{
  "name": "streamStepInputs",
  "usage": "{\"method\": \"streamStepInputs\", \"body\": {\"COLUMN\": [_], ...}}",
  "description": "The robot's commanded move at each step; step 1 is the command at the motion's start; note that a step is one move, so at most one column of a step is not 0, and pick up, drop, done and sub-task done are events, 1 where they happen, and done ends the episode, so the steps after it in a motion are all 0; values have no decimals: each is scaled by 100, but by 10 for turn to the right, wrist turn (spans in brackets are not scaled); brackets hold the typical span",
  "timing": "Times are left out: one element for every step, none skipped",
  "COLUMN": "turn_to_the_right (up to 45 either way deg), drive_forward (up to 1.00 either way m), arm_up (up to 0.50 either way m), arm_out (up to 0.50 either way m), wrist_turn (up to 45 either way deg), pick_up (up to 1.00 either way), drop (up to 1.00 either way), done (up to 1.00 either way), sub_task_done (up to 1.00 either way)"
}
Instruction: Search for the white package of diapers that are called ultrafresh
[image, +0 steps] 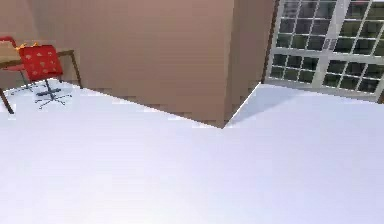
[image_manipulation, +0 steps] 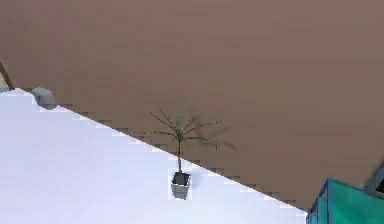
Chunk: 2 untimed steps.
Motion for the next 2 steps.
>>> {"method": "streamStepInputs", "body": {"turn_to_the_right": [450, 0], "drive_forward": [0, 55], "arm_up": [0, 0], "arm_out": [0, 0], "wrist_turn": [0, 0], "pick_up": [0, 0], "drop": [0, 0], "done": [0, 0], "sub_task_done": [0, 0]}}
